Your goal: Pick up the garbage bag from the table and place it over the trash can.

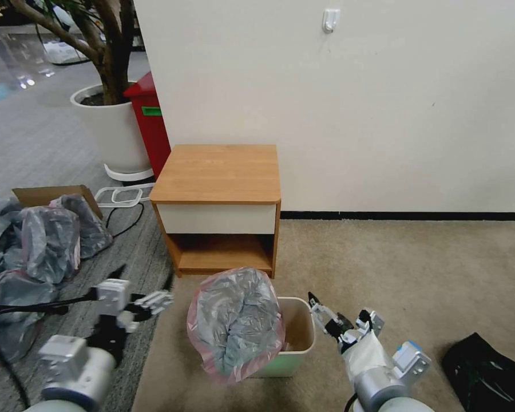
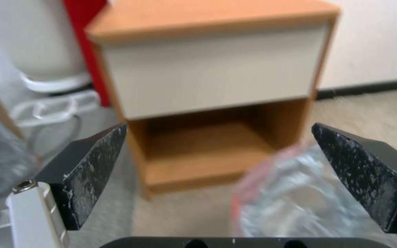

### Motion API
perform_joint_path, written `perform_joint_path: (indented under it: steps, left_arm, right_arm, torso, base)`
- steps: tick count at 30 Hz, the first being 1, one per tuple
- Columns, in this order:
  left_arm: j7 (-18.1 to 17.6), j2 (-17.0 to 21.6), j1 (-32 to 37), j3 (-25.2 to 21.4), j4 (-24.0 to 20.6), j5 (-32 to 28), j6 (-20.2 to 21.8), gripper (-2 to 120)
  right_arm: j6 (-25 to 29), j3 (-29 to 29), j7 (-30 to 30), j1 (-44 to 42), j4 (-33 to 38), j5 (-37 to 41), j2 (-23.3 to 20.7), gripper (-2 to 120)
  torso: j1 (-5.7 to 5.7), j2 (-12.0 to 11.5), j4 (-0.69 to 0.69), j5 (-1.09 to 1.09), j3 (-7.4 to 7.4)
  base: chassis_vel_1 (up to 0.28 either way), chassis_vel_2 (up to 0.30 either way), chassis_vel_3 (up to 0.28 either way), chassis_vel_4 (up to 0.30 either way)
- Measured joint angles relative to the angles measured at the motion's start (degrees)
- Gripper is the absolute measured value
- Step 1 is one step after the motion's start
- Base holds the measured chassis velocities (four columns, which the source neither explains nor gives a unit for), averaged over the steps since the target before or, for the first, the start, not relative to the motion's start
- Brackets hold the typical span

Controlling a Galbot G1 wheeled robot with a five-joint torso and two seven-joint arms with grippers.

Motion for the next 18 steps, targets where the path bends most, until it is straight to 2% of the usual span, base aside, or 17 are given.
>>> perform_joint_path:
  steps: [2, 12, 13, 15, 18]
  left_arm:
    - [-1.73, 0.64, -1.92, 4.22, 1.45, -0.09, 2.18, 100]
    - [-5.50, 0.03, -5.59, 11.45, 6.32, -0.28, 5.29, 93]
    - [-6.37, -0.13, -6.31, 12.26, 6.96, -0.31, 5.83, 87]
    - [-7.04, -0.22, -6.85, 12.81, 7.41, -0.49, 6.20, 85]
    - [-8.39, -0.05, -7.99, 14.19, 8.60, -1.74, 6.99, 70]
  right_arm:
    - [0.14, 0.78, -0.04, -0.05, -0.01, -0.62, 0.61, 100]
    - [0.61, 2.16, -0.07, -0.25, -0.32, -1.83, 1.93, 100]
    - [0.85, 2.16, -0.07, -0.38, -0.56, -2.19, 2.20, 100]
    - [1.09, 2.10, -0.07, -0.49, -0.82, -2.57, 2.42, 100]
    - [1.61, 1.52, -0.09, -0.76, -1.56, -4.23, 3.16, 100]
  torso:
    - [0.00, 0.00, 0.00, 0.00, 0.00]
    - [0.00, 0.00, 0.00, 0.01, 0.00]
    - [0.00, 0.00, 0.00, 0.00, 0.00]
    - [0.00, 0.00, 0.00, 0.00, 0.00]
    - [0.00, 0.00, 0.00, 0.00, 0.00]
  base:
    - [0.000, 0.000, 0.000, 0.000]
    - [0.000, 0.000, 0.000, 0.000]
    - [0.000, 0.000, 0.000, 0.000]
    - [0.000, 0.000, 0.000, 0.000]
    - [0.000, 0.000, 0.000, 0.000]
